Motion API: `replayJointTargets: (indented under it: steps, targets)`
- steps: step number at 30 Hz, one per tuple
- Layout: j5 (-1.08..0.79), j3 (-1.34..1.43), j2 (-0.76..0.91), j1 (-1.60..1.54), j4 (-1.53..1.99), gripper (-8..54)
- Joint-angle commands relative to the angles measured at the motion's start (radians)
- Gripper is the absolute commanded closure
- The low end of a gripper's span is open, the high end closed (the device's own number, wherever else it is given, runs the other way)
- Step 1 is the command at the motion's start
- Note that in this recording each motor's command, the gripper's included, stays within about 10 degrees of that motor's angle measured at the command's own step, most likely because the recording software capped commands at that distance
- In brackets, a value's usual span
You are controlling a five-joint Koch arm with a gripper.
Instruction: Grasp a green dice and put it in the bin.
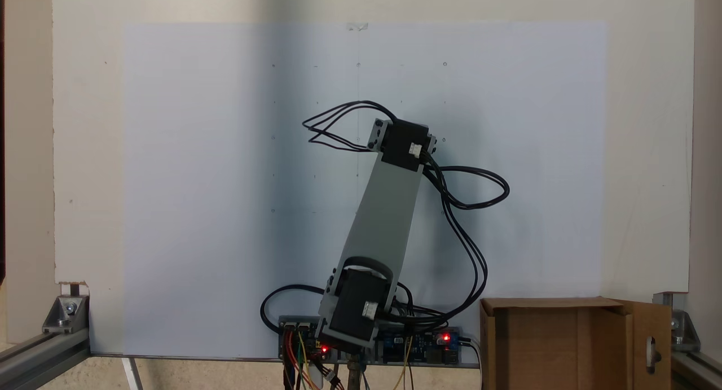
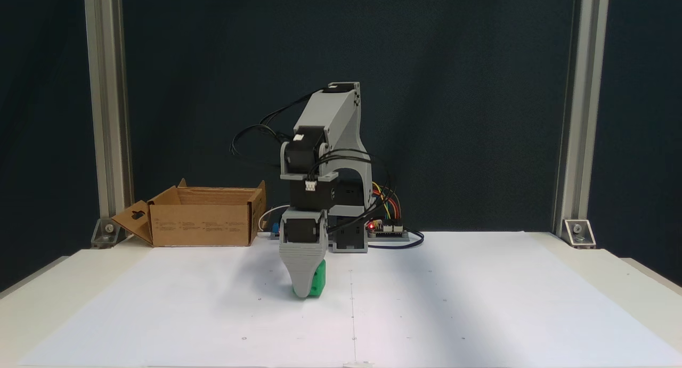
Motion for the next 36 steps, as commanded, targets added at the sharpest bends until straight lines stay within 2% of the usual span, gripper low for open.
replayJointTargets:
  steps: [1, 15, 36]
  targets:
    - [0.009, -0.067, 0.066, -0.003, 0.063, 33.9]
    - [0.017, -0.506, 0.135, -0.003, 0.465, 33.9]
    - [0.011, -0.603, 0.268, 0.026, 0.537, 33.9]
